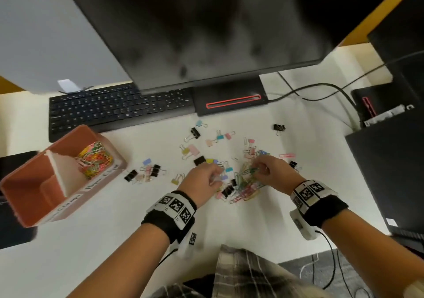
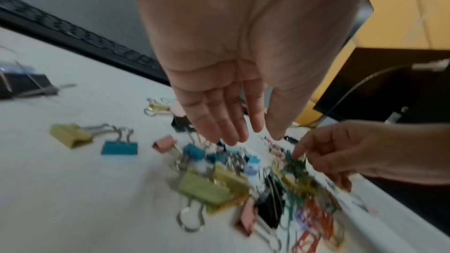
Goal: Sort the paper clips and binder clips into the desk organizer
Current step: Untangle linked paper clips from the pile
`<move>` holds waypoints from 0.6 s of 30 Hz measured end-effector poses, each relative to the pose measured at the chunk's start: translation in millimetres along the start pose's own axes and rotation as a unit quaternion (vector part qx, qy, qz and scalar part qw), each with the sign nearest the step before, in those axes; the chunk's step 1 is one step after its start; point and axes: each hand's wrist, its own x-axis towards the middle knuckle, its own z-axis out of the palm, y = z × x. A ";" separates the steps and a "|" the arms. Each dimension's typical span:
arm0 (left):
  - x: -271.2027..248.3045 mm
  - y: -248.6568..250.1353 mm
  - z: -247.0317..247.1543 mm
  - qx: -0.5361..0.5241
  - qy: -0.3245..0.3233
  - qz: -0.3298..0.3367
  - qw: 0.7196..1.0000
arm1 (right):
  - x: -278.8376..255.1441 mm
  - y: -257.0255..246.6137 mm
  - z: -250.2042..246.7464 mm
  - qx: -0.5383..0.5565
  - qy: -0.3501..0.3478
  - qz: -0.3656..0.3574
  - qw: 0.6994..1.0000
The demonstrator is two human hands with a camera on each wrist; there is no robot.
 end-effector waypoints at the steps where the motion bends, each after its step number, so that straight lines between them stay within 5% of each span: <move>1: 5.8 -0.2 9.6 0.026 -0.009 -0.010 1.000 | 2.2 6.8 0.8 -0.001 -0.007 -0.004 1.000; 12: 22.3 9.5 23.7 0.134 0.133 -0.039 0.981 | 26.7 38.6 -29.7 -0.047 -0.002 -0.049 0.998; 18: 31.7 43.9 64.8 0.197 0.023 -0.018 0.980 | 21.1 43.1 -11.9 -0.147 -0.055 -0.177 0.972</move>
